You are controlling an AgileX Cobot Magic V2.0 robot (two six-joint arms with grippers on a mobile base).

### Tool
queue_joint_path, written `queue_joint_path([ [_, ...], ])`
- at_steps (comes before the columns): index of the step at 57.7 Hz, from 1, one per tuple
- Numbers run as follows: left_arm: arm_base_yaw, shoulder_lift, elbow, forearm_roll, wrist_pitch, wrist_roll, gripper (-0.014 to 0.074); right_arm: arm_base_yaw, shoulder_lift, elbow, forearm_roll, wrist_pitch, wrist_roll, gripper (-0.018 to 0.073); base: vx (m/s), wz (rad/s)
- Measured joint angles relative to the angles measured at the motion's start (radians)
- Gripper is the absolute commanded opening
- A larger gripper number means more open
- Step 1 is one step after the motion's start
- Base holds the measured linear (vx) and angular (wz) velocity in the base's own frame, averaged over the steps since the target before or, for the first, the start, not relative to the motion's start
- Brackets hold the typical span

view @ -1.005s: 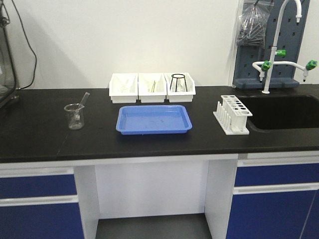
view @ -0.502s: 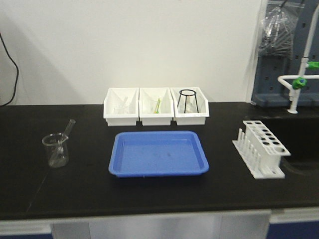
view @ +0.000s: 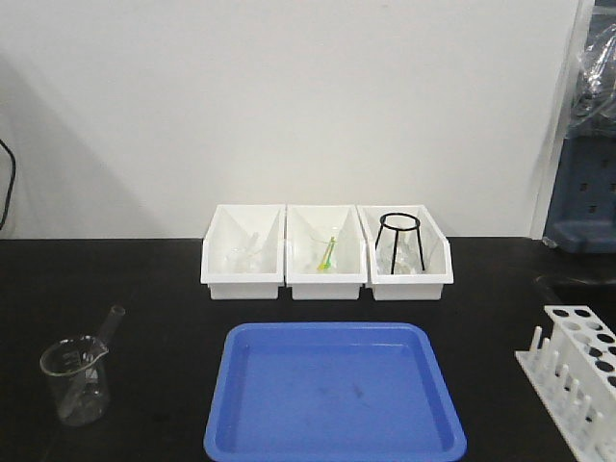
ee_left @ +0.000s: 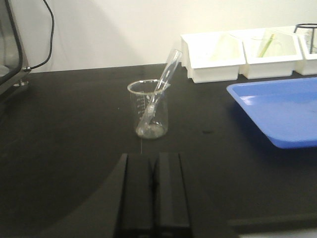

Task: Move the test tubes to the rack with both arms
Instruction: 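Drive the base forward toward the white bins on the bench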

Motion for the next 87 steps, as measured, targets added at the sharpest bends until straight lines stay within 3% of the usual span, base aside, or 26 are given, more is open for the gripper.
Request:
queue_joint_path([
  [27,0.0,0.0,0.0,0.0,0.0,0.0,-0.0017,0.0,0.0,0.0,0.0,0.0,0.0,-0.0004,0.28,0.01],
  [74,0.0,0.0,0.0,0.0,-0.001,0.0,-0.0017,0.0,0.0,0.0,0.0,0.0,0.0,-0.0004,0.02,0.0],
  [87,0.0,0.0,0.0,0.0,-0.092,0.0,-0.0017,0.0,0.0,0.0,0.0,0.0,0.0,-0.0004,0.0,0.0],
])
